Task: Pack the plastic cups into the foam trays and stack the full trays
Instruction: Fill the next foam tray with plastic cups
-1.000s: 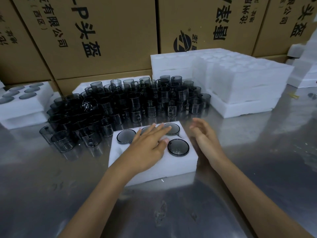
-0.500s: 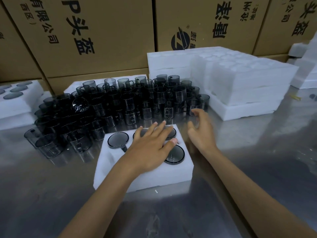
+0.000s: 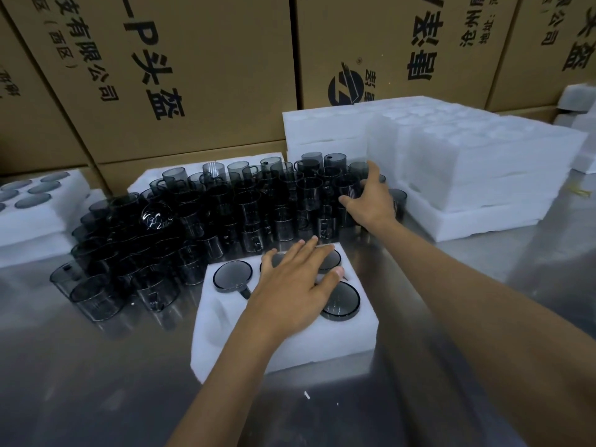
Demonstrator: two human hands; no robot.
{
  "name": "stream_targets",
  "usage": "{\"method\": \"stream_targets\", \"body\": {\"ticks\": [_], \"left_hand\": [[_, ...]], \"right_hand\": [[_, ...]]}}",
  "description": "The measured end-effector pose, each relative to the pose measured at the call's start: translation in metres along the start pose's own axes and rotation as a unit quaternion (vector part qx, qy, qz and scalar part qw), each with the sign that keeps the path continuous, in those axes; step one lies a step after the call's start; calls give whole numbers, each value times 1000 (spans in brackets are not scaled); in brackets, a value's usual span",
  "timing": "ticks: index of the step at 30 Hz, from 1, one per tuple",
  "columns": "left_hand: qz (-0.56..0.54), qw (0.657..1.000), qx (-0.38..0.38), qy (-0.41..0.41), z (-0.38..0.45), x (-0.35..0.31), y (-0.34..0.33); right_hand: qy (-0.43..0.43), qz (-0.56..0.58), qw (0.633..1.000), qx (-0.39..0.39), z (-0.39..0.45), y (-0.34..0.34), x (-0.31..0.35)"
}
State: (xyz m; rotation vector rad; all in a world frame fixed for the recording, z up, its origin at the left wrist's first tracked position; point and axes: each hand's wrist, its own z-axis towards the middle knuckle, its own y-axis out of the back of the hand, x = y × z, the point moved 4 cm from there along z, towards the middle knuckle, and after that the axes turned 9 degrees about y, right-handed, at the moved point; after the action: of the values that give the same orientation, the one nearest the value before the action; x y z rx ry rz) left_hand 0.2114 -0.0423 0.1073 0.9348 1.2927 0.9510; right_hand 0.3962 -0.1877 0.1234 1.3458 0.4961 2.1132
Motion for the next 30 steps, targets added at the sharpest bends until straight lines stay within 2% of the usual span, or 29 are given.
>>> {"method": "stream_targets", "body": {"ticks": [7, 10, 11, 14, 19, 21, 24, 30], "left_hand": [[-17, 1000, -2, -2, 1, 1, 3], [-130, 991, -27, 8, -2, 0, 12], [-210, 976, -47, 16, -3, 1, 18], [-417, 902, -109, 24, -13, 3, 40], [-531, 841, -95, -26, -38, -7, 58], [-552, 827, -106, -36, -49, -12, 62], [-553, 822, -135, -30, -55, -5, 71], [-552, 825, -120, 5, -55, 23, 75]], "right_hand": [[55, 32, 996, -66, -23, 20, 9], [103, 75, 986, -107, -50, 40, 28], [117, 83, 984, -106, -60, 45, 36], [134, 107, 980, -101, -94, 56, 58], [173, 129, 970, -112, -148, 59, 95], [209, 117, 964, -118, -161, 58, 106], [257, 114, 954, -102, -172, 51, 114], [283, 135, 949, -42, -182, 41, 116]]}}
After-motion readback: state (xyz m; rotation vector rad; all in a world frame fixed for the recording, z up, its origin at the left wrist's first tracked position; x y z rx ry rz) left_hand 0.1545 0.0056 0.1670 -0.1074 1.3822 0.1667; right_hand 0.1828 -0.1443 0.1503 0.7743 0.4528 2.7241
